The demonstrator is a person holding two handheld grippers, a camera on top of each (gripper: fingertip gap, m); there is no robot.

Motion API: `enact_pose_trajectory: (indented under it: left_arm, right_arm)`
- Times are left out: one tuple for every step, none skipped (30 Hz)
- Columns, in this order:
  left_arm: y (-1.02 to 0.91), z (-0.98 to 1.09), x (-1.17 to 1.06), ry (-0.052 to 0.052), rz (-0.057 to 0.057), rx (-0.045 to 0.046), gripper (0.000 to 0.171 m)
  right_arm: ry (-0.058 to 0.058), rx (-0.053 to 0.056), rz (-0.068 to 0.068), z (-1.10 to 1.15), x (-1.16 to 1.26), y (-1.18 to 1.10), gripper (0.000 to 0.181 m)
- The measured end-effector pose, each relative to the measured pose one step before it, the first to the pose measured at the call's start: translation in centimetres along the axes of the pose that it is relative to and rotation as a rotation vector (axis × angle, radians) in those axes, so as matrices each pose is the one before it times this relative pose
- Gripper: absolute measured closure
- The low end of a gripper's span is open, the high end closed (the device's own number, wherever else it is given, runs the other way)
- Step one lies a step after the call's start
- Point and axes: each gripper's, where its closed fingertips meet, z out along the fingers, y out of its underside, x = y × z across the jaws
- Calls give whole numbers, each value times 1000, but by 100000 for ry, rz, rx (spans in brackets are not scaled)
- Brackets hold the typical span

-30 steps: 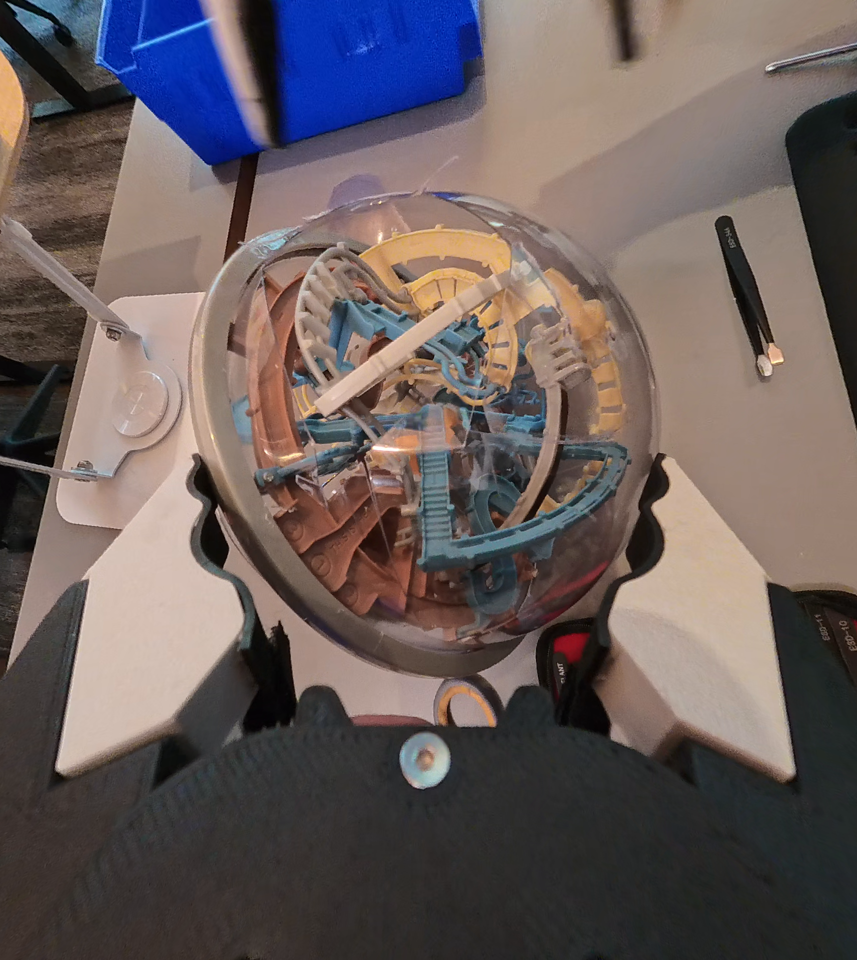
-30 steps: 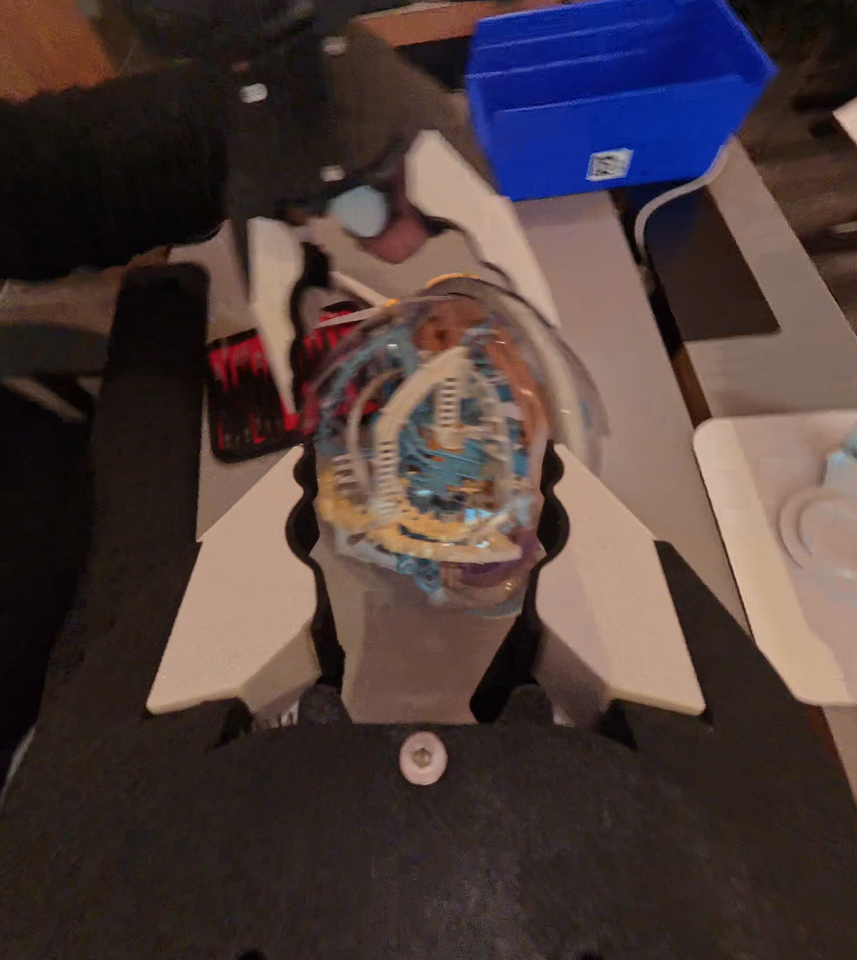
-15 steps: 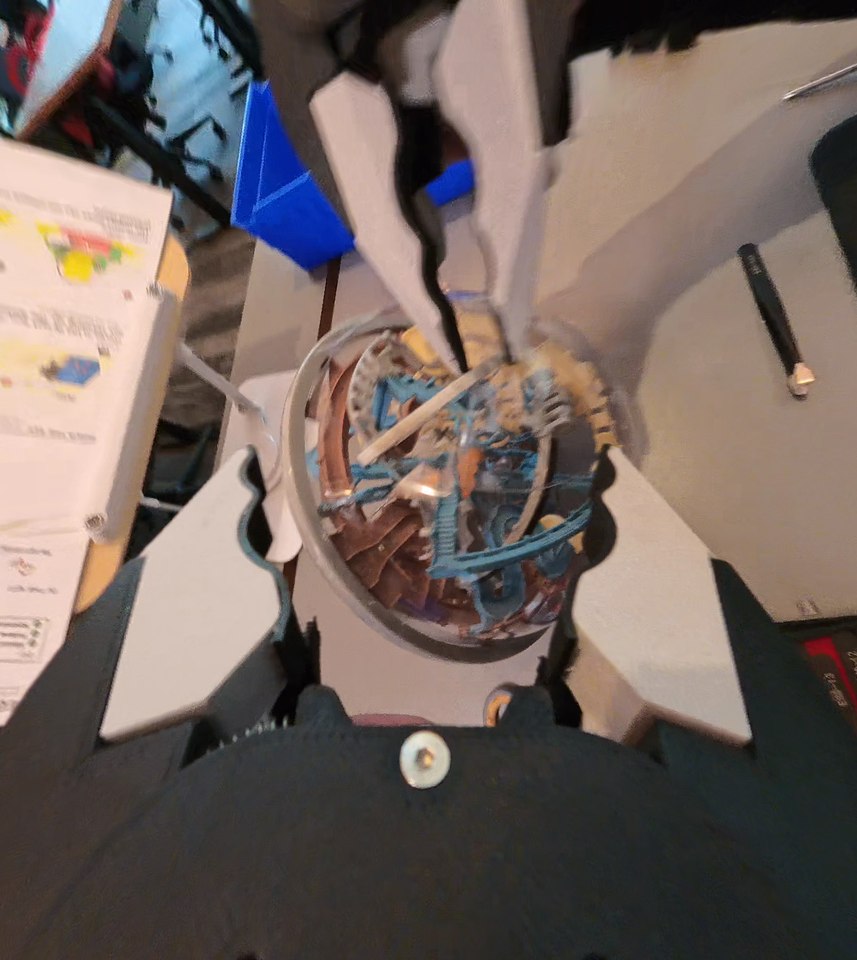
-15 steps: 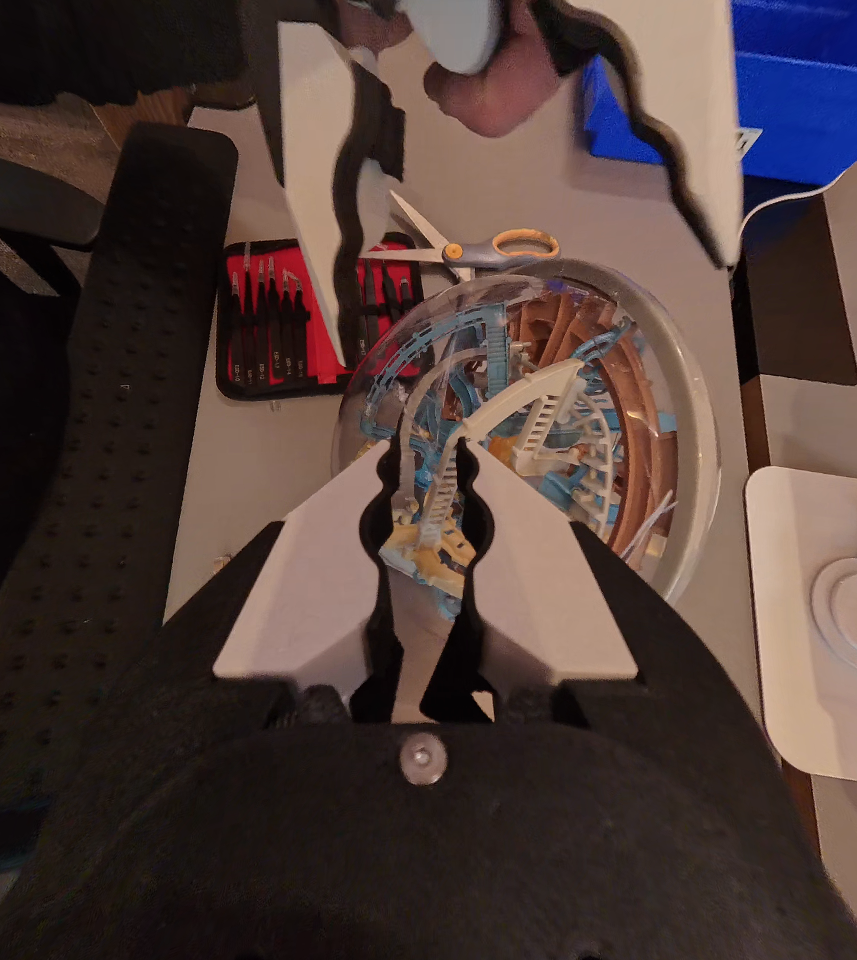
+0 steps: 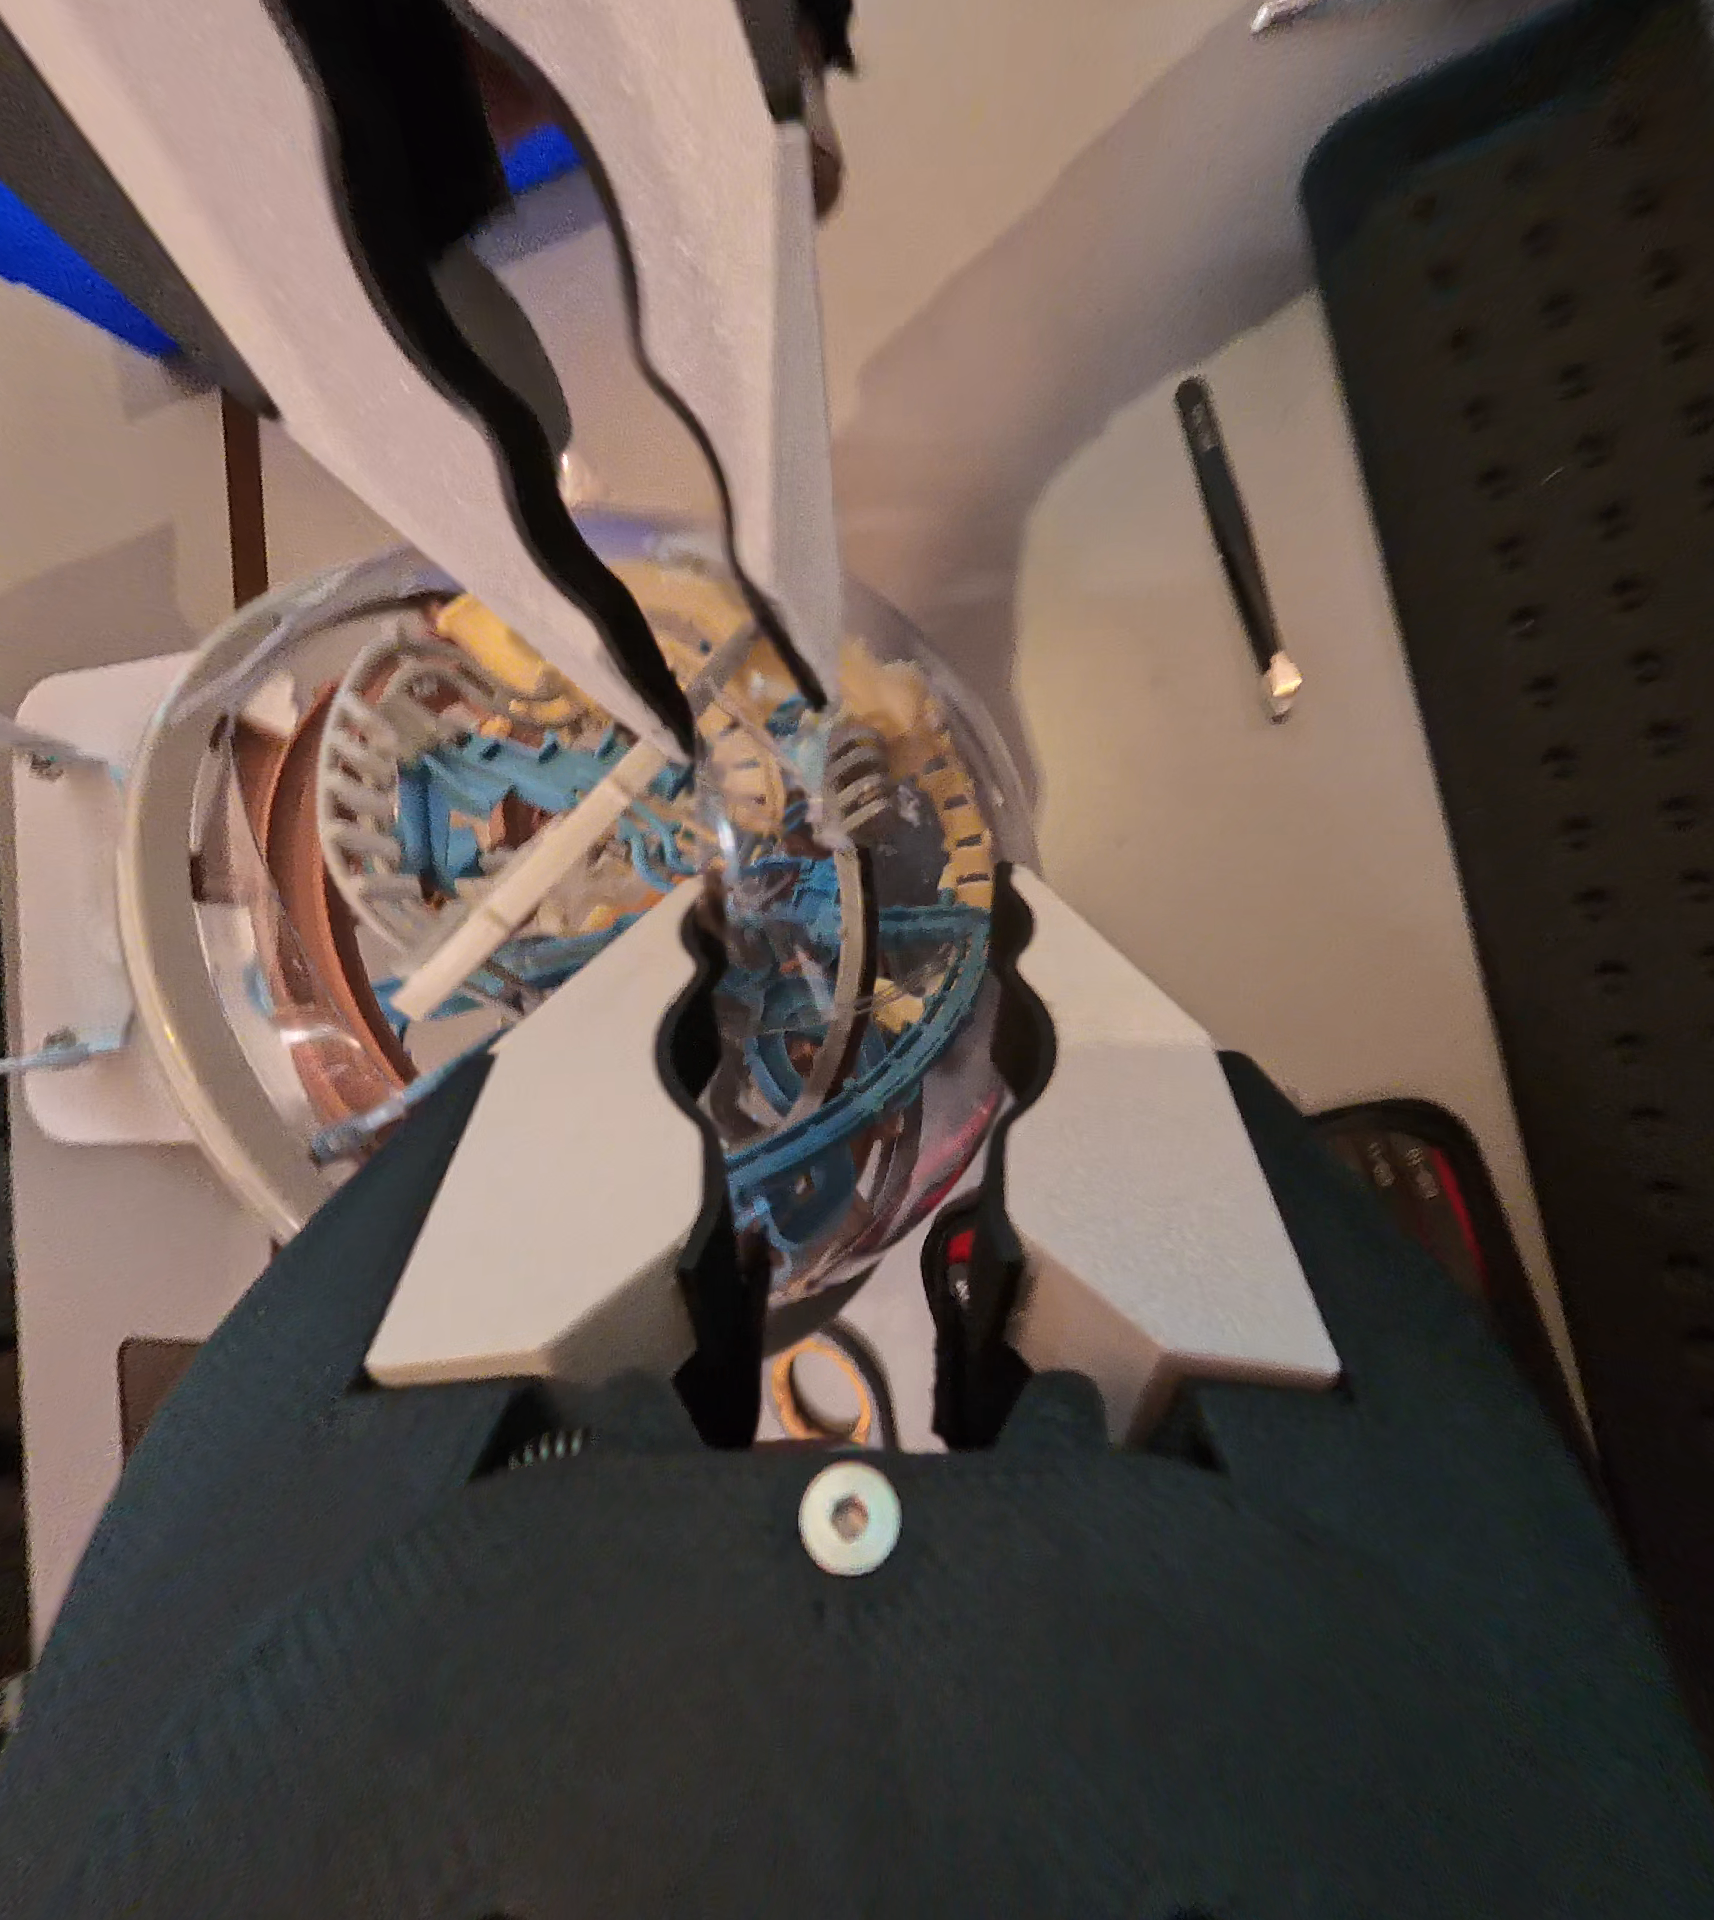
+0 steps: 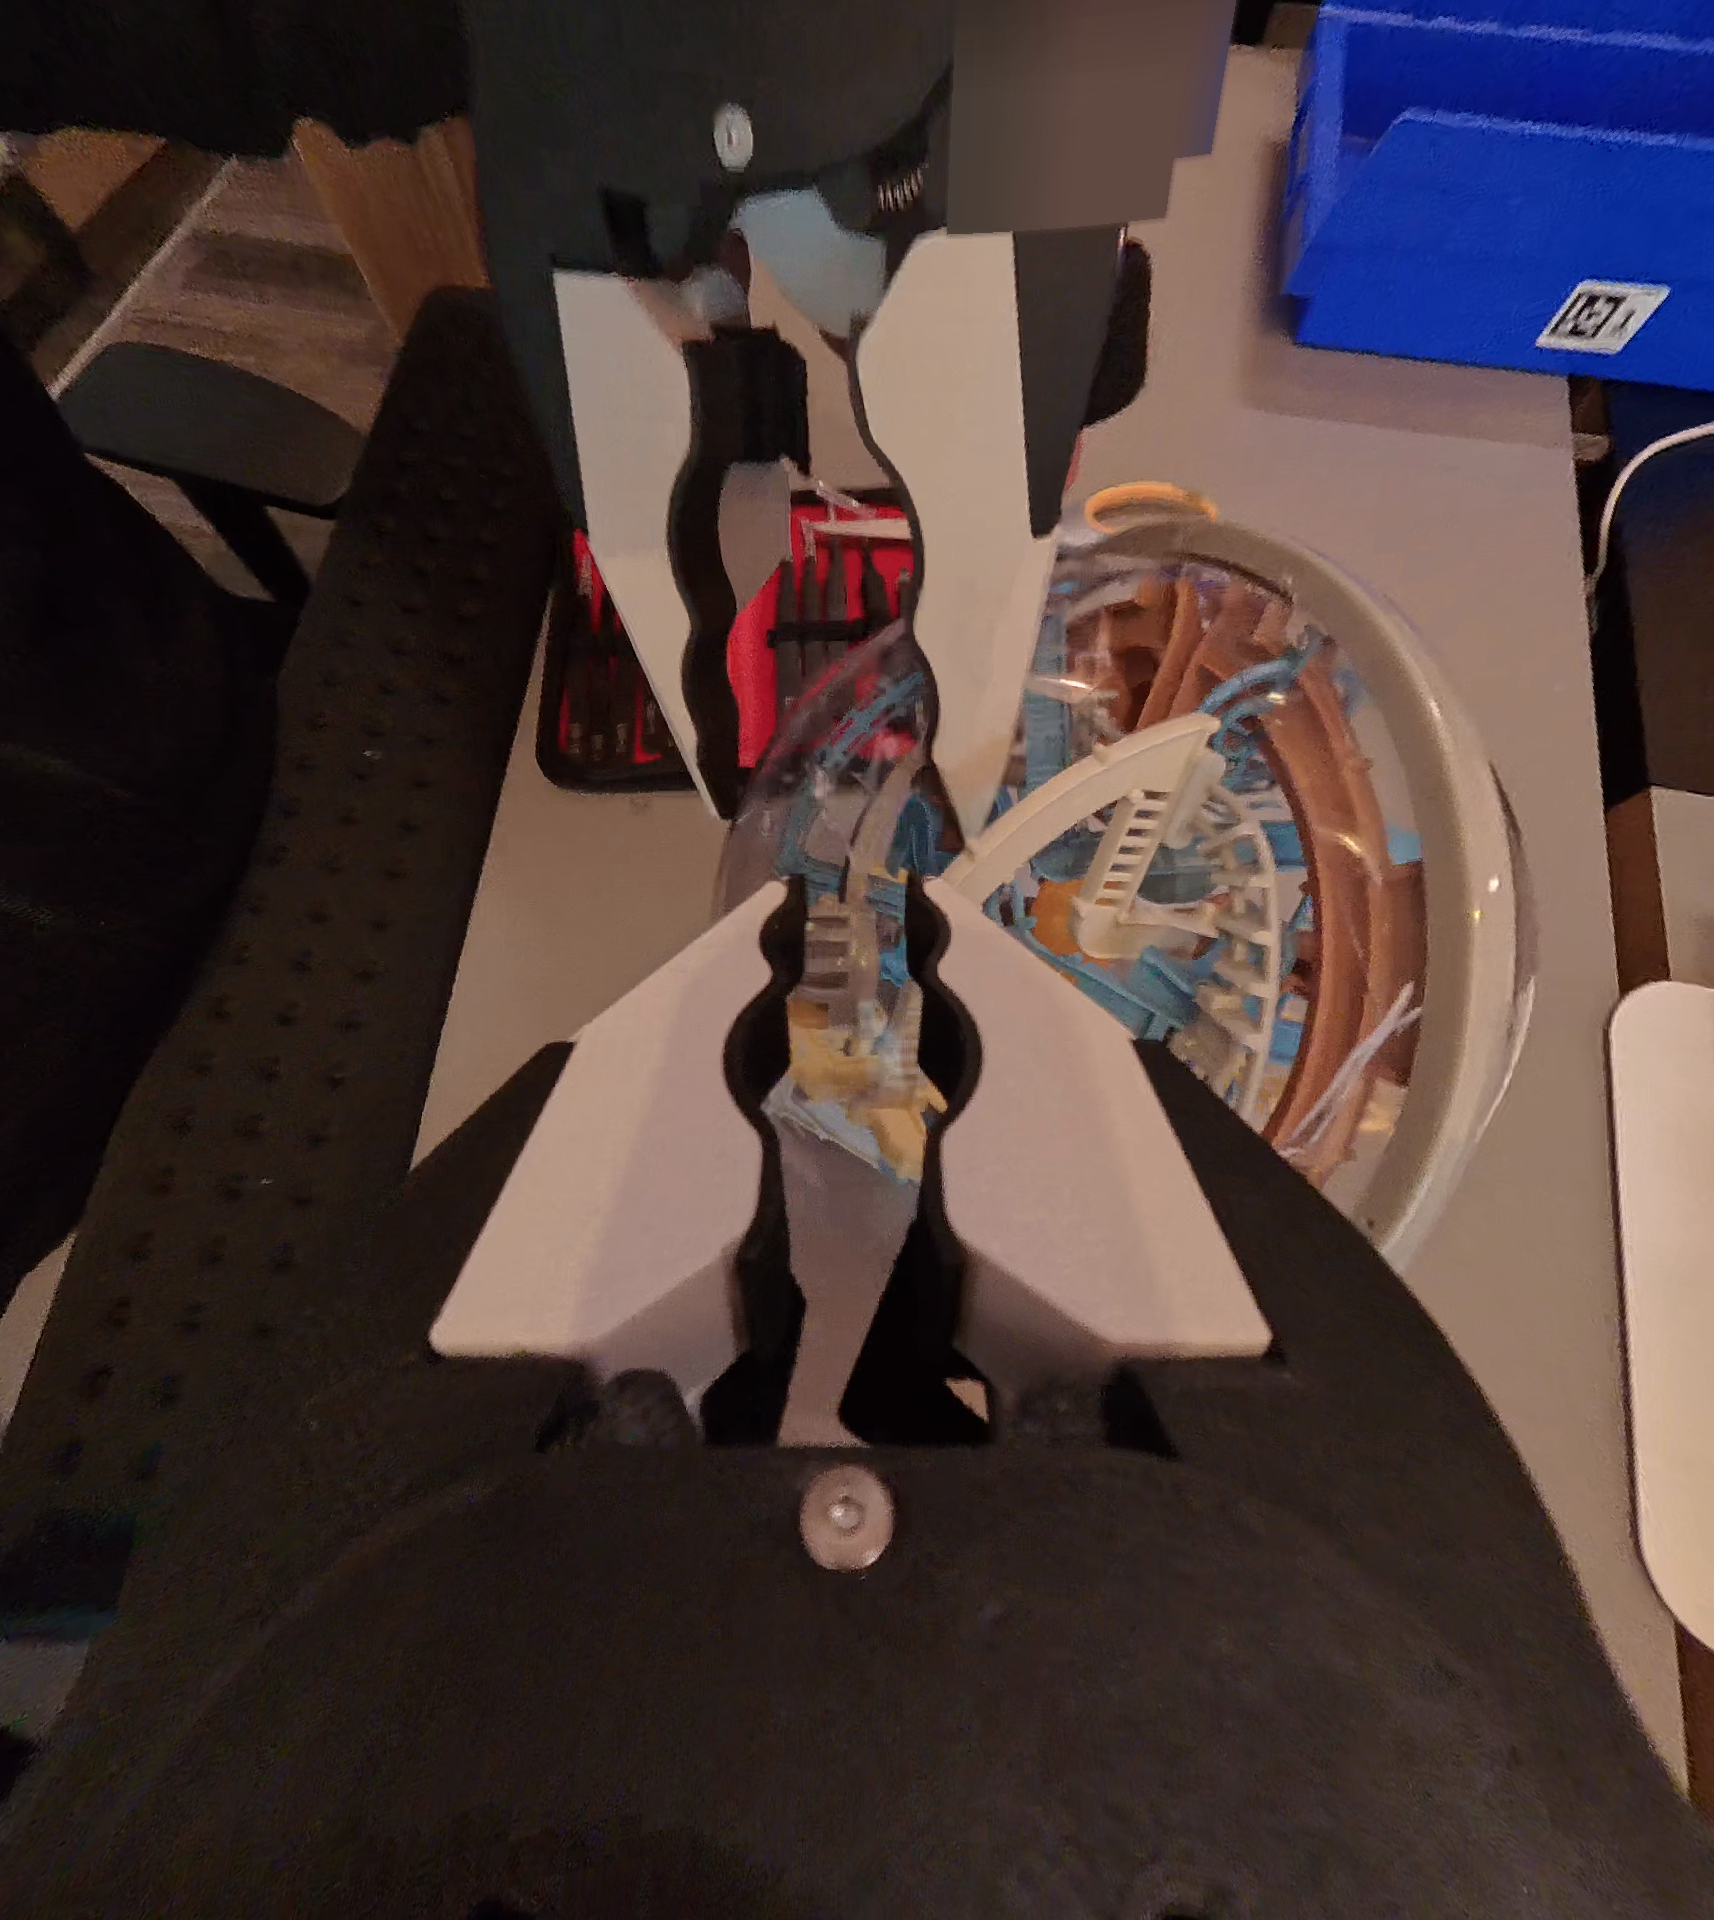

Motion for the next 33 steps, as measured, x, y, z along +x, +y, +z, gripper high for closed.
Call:
enact_pose_trajectory:
  left_arm:
    - [-576,-294,141,1980,-1211,3628,133]
    - [-572,-313,247,2511,-184,3330,145]
    - [-549,-288,36,97,964,2536,162]
    - [-317,-41,-183,-1536,721,872,170]
    - [9,190,-119,-559,885,-490,169]
    - [-247,162,205,1948,-438,1388,170]
    - [-108,114,-10,-180,851,462,170]
    - [18,-44,104,129,1843,-353,171]
    - [-53,-16,233,324,2490,538,171]
    - [-110,39,325,1509,-812,1289,171]
    - [-96,-13,26,-479,-861,1753,171]
    - [44,-152,88,909,-1264,1532,171]
    - [164,-213,156,2105,-1127,1114,171]
    - [122,-251,-55,436,479,1303,171]
    - [85,-173,-152,181,-177,1346,171]
    - [39,-38,64,2120,-1634,1340,171]
    - [65,-143,-113,852,-783,315,171]
    - [12,-263,-85,-371,367,-262,169]
    - [-257,-414,587,3571,196,1080,155]
    - [-304,-473,-106,-849,-413,1358,146]
    - [-209,-577,-563,-3323,506,1317,146]
    - [-329,-738,-156,95,-625,2144,144]
    - [-519,-1033,-662,-2897,-25,2867,144]
    - [-976,-1083,-1081,-5029,-191,5053,143]
    - [-696,-561,-919,-3289,-115,2816,137]
    - [-12,5,-1348,-5592,566,-1418,131]
    - [552,443,-1618,-6469,-585,-4065,127]
    - [916,828,-805,-807,-1569,-5106,118]
    - [879,1013,-609,305,-2664,-4074,114]
    - [977,1119,-896,-2039,-1862,-4322,111]
    - [992,1077,-448,-30,-859,-5201,100]
    - [-187,370,253,5033,-3531,661,103]
    - [-327,88,-630,-1277,-3093,788,99]
  right_arm:
    - [-1762,-1037,-711,150,-472,91,162]
    - [-710,-964,-1478,75,-431,-54,150]
    - [2060,-1526,-2067,124,-15,-50,148]
    - [1866,-1005,-1862,191,36,-156,142]
    - [-453,-781,-1317,253,-234,-221,137]
    - [-1590,-1861,-964,395,-388,-109,142]
    - [-433,-2964,-1492,530,-214,74,147]
    - [716,-2790,-1404,536,-24,161,150]
    - [-414,-1837,119,405,-69,152,149]
    - [-2023,-836,819,223,-180,59,153]
    - [-1720,-121,1103,80,-113,2,159]
    - [-975,861,863,38,-59,-96,161]
    - [-783,1606,309,126,-23,-183,162]
    - [-18,1241,505,134,79,-210,163]
    - [1085,143,128,40,204,-165,163]
    - [297,-572,-157,14,94,-45,164]
    - [-600,120,689,4,60,-41,165]
    - [-760,1280,1328,-60,118,-92,164]
    - [-2161,1617,1111,-157,-87,-6,165]
    - [-3455,1812,1377,-187,-257,92,167]
    - [-2138,1567,1339,-171,-90,133,167]
    - [752,1155,-180,-199,178,50,166]
    - [1325,383,-993,-143,150,11,167]
    - [-842,-855,-891,5,-157,87,167]
    - [-2421,-1149,-1146,130,-356,38,168]
    - [-1811,-1233,-756,133,-257,-45,171]
    - [-493,-1524,-175,62,-13,-84,173]
    - [-291,-1759,-109,54,14,-54,173]
    - [-845,-1955,-86,67,-90,12,174]
    - [-1367,-2058,531,100,-219,76,174]
    - [-1494,-2000,334,122,-288,81,174]
    - [-652,-1574,-269,113,-207,45,174]
    - [-412,-1604,494,81,-171,49,174]
